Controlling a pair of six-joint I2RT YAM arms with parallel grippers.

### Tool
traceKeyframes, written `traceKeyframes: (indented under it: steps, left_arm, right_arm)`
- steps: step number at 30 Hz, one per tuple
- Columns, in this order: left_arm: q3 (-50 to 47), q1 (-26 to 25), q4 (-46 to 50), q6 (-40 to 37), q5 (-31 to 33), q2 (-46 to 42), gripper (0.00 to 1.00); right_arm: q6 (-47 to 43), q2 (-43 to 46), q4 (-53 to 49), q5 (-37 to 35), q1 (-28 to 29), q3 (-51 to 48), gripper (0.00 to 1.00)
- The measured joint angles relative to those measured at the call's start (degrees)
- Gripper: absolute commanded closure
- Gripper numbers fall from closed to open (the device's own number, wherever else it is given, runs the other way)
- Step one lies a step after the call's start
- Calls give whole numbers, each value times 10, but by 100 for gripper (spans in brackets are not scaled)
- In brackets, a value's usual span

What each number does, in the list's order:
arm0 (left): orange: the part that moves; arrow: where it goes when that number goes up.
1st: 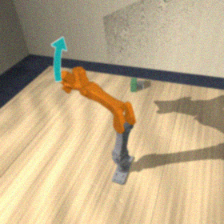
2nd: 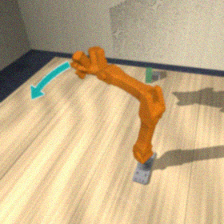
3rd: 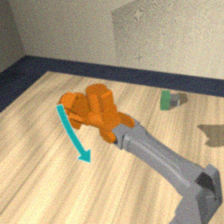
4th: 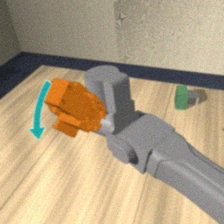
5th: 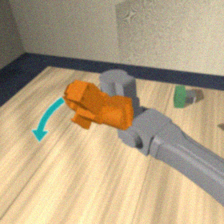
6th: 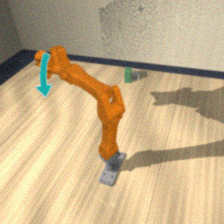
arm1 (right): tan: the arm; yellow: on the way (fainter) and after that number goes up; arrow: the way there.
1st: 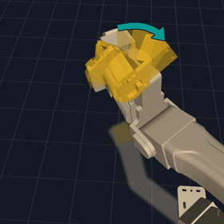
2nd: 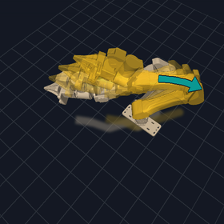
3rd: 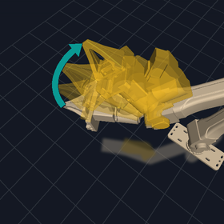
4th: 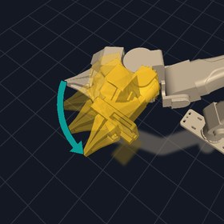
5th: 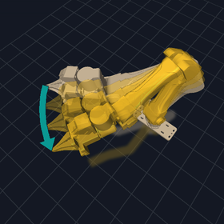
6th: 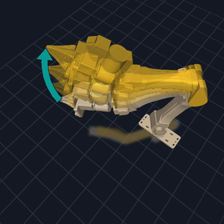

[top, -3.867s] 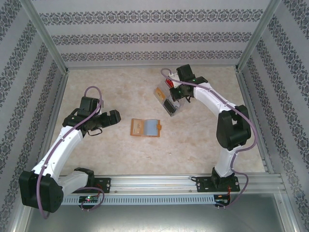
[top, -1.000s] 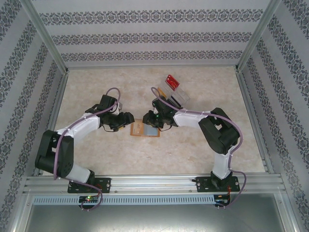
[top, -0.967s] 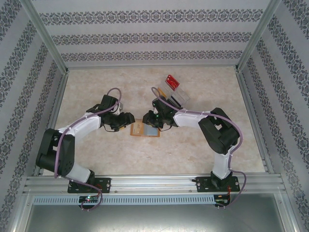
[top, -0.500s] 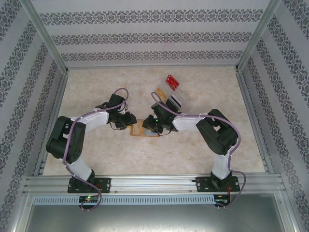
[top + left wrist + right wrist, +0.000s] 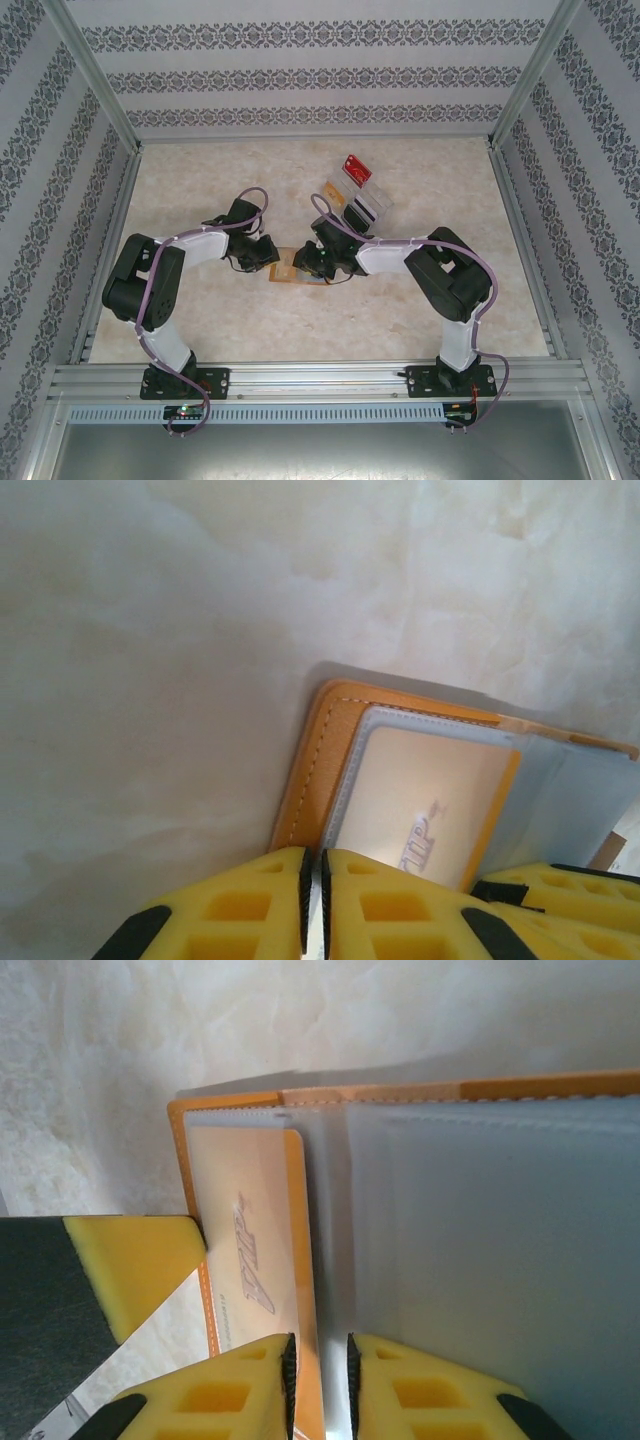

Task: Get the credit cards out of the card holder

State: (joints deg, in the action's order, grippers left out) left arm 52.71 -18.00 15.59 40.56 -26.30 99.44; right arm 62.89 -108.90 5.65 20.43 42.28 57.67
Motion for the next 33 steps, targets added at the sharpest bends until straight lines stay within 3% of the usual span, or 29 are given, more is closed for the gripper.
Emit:
traceKeyframes:
  steps: [21,33]
  left_arm:
    - [-10,0,-20,-2,-2,0,92]
    - [-11,0,-22,-4,-2,0,91]
  right_arm:
    - [3,0,13,12,3,0,84]
    - [17,0,49,17,2,-23,100]
